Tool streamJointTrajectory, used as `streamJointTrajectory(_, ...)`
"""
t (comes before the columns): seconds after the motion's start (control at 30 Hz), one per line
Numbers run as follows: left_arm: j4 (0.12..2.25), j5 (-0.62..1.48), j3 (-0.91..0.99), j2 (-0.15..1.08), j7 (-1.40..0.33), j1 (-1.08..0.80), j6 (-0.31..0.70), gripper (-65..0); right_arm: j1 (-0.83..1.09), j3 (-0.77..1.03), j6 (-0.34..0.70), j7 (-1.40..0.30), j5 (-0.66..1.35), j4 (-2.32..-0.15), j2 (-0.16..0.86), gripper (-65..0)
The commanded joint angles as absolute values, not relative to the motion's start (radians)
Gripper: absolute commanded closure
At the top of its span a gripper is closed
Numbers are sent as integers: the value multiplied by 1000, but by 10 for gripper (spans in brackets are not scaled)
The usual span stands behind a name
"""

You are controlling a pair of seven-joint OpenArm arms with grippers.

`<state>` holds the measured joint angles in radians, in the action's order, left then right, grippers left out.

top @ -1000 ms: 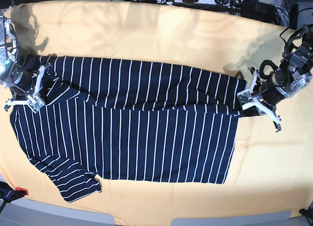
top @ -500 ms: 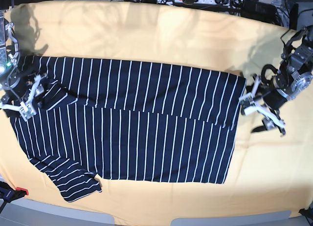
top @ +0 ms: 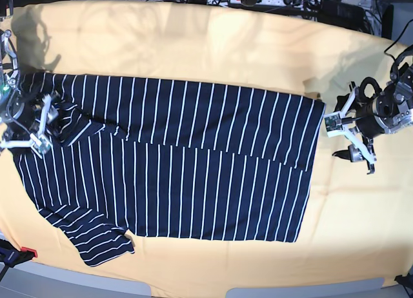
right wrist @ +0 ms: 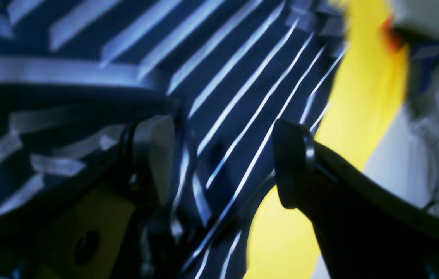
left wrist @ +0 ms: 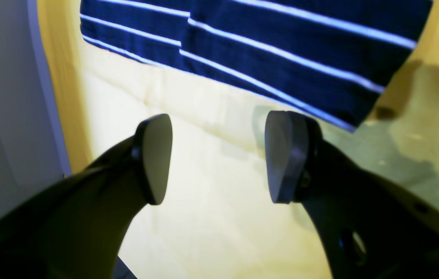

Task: Fold the T-shirt properly
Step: 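Open both grippers and regrasp the folded shirt edge, then drag the folded shirt toward the arms with both grippers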

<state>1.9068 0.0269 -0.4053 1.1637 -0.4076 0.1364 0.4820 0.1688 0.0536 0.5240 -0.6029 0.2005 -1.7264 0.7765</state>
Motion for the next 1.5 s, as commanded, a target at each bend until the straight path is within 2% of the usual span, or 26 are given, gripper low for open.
streamJointTrajectory(0.0, 1916, 27, -391, 1194, -392, 150, 465, -381, 149, 65, 486, -592, 180, -1731, 802, -416)
streamJointTrajectory(0.07, 1917, 28, -390, 1194, -385, 150, 448, -382, 149, 65, 397, -617, 133, -1726, 801, -416)
streamJointTrajectory(0.13, 1918, 28, -390, 1194, -385, 150, 445, -381, 150, 65, 376, -654, 128, -1727, 805, -416)
streamJointTrajectory(0.27, 1917, 38, -390, 1203, -394, 147, 444, -381, 151, 66, 509, -822, 325, -1758, 839, -415)
streamJointTrajectory(0.37, 1917, 43, -391, 1211, -393, 145, 448, -381, 152, 67, 519, -883, 392, -1798, 854, -415)
streamJointTrajectory(0.57, 1917, 43, -391, 1211, -393, 145, 445, -381, 152, 68, 366, -865, 199, -1821, 854, -415)
streamJointTrajectory(0.7, 1917, 43, -391, 1211, -389, 145, 405, -381, 152, 68, 172, -841, 68, -1820, 854, -415)
streamJointTrajectory(0.8, 1917, 43, -390, 1211, -389, 145, 396, -381, 152, 68, 148, -835, 68, -1821, 854, -403)
streamJointTrajectory(0.87, 1917, 43, -390, 1211, -390, 145, 396, -381, 152, 68, 225, -877, 105, -1821, 854, -371)
streamJointTrajectory(0.97, 1917, 43, -390, 1212, -393, 145, 414, -381, 152, 68, 343, -997, 245, -1821, 854, -370)
streamJointTrajectory(1.1, 1917, 44, -390, 1217, -375, 144, 552, -381, 155, 68, 422, -1134, 462, -1821, 878, -370)
streamJointTrajectory(1.27, 1917, 75, -391, 1217, -362, 143, 698, -381, 187, 92, 482, -1171, 593, -1821, 923, -370)
streamJointTrajectory(1.47, 1910, 91, -393, 1216, -354, 141, 698, -371, 257, 170, 613, -1184, 693, -1821, 935, -370)
